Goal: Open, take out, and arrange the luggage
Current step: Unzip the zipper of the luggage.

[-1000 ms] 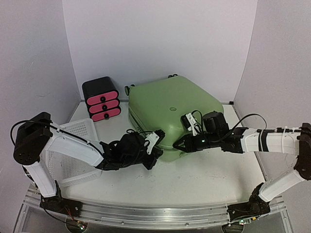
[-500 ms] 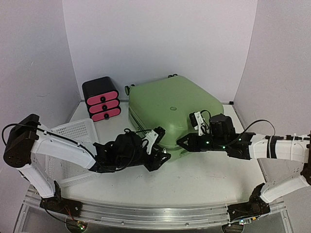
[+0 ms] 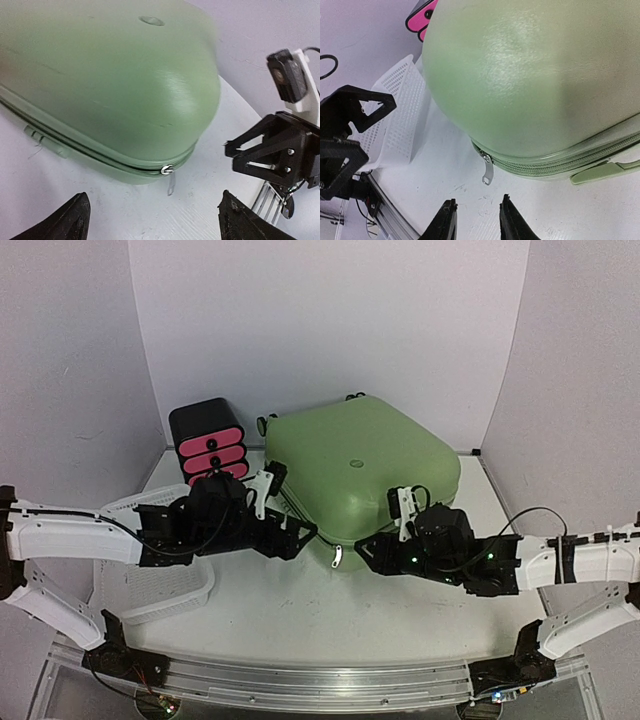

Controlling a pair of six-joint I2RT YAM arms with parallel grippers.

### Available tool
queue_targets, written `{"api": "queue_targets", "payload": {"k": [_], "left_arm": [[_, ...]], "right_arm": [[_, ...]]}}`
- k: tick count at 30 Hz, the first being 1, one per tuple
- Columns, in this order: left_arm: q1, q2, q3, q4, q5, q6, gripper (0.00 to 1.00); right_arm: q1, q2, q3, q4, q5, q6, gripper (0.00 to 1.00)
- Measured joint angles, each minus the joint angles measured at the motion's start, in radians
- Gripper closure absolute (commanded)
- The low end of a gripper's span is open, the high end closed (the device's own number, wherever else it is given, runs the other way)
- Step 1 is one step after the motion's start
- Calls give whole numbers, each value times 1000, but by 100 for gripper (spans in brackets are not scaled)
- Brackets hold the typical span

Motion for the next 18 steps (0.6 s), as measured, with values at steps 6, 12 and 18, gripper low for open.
{"api": "queue_targets", "payload": {"k": [6,12,18], "left_arm": [[132,-50,31,-203,36,-84,1],[153,-68,54,-343,27,-109,1],[188,-114,51,-381,7,-153,5]], "right_arm": [[80,24,3,2,149,52,49],[163,103,66,-30,285,117,17],[205,185,166,-108,395,190,10]]}}
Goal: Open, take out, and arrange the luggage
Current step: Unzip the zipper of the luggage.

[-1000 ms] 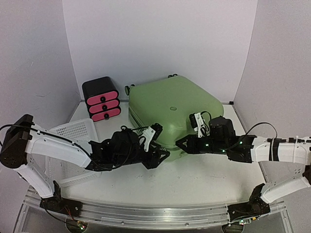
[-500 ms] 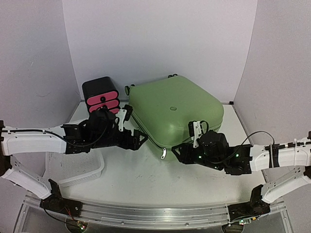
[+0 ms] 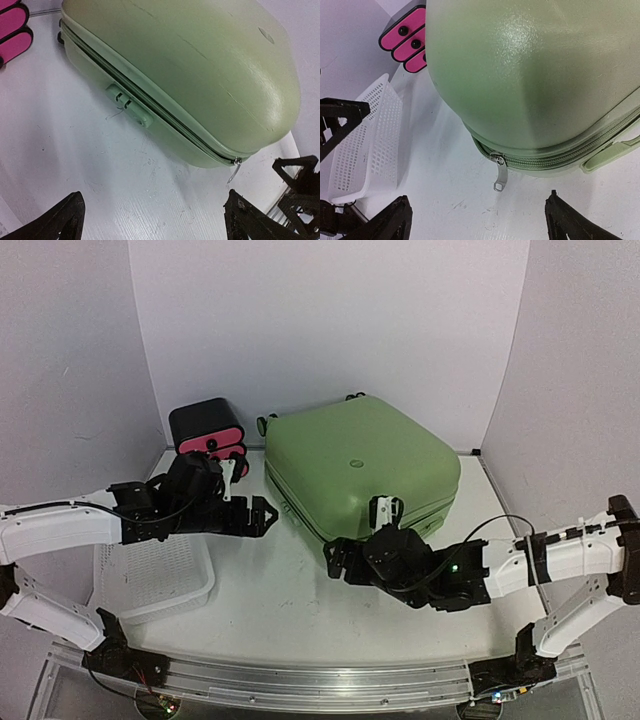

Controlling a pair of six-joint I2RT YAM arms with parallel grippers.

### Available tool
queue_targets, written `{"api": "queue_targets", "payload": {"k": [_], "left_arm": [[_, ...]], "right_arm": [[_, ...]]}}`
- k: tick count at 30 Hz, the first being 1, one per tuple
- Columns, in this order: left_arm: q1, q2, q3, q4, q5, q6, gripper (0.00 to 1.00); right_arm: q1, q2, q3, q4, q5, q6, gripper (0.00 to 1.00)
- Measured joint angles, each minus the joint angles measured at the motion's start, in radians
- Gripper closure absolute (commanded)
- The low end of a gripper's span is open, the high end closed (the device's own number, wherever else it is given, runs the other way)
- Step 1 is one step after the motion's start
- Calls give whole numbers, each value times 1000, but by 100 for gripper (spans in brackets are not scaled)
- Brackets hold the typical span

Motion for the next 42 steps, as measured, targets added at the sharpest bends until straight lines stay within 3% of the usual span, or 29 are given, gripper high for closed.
{"api": "queue_targets", "payload": {"k": [9,13,25,33,42], "left_arm": [[112,9,-5,10,55,-99,9],[159,53,-6,34,124,-134,11],[188,106,-6,48,206,-150,11],[195,105,-7,48,212,-154,11],[198,100,-21,48,211,-155,11]], "right_arm": [[27,129,119,-91,99,119,21],[32,201,166,-129,128,184,32],[-4,316,186,-139,106,263,39],[-40,301,132,-24,98,216,50],[-76,242,2,151,21,165,75]]}}
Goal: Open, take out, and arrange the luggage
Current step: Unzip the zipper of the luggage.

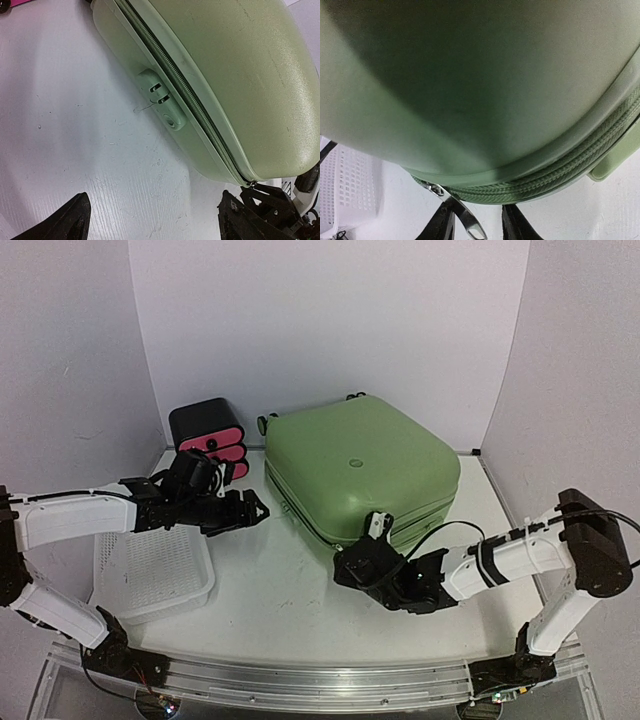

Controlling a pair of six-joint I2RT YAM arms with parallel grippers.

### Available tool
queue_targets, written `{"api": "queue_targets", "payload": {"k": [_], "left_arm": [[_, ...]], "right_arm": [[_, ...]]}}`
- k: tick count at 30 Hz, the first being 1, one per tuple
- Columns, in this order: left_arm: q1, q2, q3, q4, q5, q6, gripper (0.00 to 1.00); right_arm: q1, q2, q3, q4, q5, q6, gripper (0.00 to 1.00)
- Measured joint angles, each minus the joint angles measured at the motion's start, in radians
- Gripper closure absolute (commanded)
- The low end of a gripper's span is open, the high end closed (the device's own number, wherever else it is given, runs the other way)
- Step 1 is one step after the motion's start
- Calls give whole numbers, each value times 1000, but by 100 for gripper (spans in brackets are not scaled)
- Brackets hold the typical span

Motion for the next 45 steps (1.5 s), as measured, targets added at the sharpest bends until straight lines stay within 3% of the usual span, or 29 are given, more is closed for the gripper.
{"api": "queue_targets", "payload": {"k": [2,9,12,30,38,45], "left_arm": [[0,0,0,0,0,0,11],[0,0,0,0,0,0,11],[0,0,0,0,3,3,10],[-8,3,38,-1,125,79,8],[-121,59,151,1,126,168,7],[-154,178,291,0,127,153,2]], "right_arm": [[-4,-6,-18,21,-9,-8,82],[-9,-21,-46,53,-37,-26,91],[-10,-34,-48,60,-63,-54,100],[-45,-153,-91,-17,-147,-209,100],[-72,-162,-109,-5,-219,-274,100],[-82,-179,-197,138,-240,-385,100]]}}
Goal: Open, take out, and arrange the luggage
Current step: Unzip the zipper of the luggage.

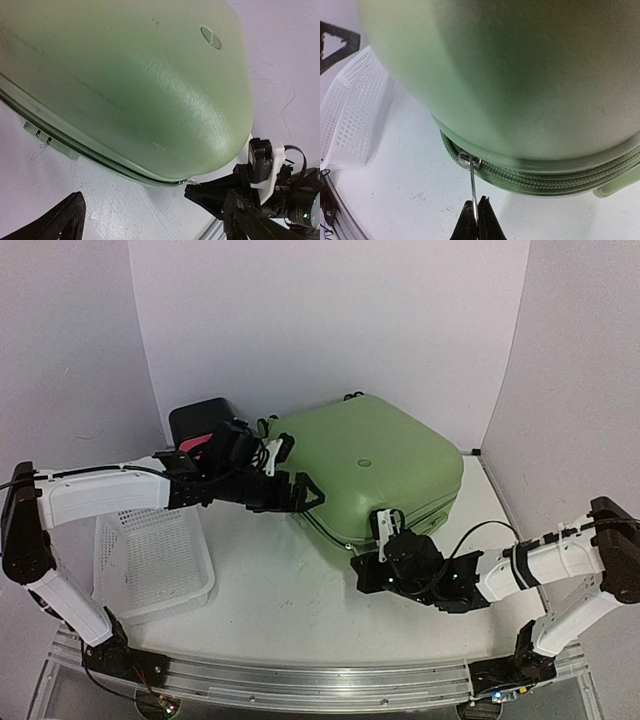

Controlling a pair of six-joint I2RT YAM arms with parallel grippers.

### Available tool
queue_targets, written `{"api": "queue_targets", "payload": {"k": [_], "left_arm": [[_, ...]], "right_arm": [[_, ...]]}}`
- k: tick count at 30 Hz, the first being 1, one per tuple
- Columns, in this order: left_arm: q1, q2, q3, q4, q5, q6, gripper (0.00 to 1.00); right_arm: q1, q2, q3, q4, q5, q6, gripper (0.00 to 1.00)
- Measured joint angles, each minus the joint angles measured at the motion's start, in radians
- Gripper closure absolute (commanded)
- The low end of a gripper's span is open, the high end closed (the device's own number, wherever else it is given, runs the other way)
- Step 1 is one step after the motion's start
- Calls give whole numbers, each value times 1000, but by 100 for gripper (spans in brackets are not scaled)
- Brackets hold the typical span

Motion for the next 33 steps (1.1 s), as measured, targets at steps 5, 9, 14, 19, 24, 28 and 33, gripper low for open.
{"api": "queue_targets", "payload": {"k": [5,9,14,19,24,28,33], "left_arm": [[-14,82,126,0,-5,-5,2],[-38,127,203,1,-37,29,1],[-45,131,209,-6,-84,77,1],[-45,131,209,-8,-106,95,1],[-45,131,209,-10,-112,111,1],[-45,130,208,-14,-119,113,1],[-45,121,208,-24,-121,116,1]], "right_arm": [[-1,-27,-44,36,1,-96,94],[-6,-34,-72,54,29,-138,60],[-16,-86,-116,37,60,-173,53],[-16,-111,-113,40,61,-186,53],[-31,-101,-96,53,23,-174,53],[-44,-89,-91,76,-3,-126,54],[-47,-52,-90,131,-36,-53,55]]}}
